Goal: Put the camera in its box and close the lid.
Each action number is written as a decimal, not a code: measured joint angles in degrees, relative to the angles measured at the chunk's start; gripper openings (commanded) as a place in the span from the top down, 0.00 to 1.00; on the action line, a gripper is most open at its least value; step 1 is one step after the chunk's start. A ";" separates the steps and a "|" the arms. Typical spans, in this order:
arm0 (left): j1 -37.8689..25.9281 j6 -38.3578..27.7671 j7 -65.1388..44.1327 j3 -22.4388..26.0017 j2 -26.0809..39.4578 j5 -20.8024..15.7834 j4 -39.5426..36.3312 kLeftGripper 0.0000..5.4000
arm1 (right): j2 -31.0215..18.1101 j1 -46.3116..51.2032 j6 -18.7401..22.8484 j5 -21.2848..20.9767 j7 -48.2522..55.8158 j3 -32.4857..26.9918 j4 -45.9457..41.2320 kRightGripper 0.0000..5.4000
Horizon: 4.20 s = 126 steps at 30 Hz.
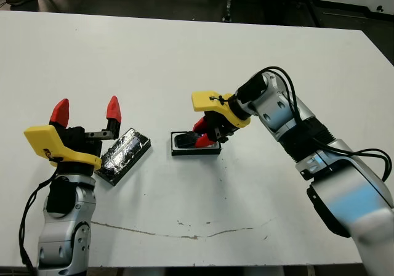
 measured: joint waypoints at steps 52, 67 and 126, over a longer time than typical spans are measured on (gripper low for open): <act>0.68 -0.36 0.18 -0.04 -0.17 0.44 0.07 0.00 | 3.04 -7.38 -17.84 -3.24 -1.07 -2.28 17.52 0.00; 0.67 -0.04 0.21 -0.30 -0.18 -0.24 0.08 0.00 | 1.60 -12.71 -16.78 -1.39 -0.88 -8.80 19.01 0.00; 0.74 -0.69 -0.32 -1.01 -0.07 -0.08 0.66 0.00 | 0.28 41.39 1.38 3.75 -53.48 -17.22 -46.59 1.00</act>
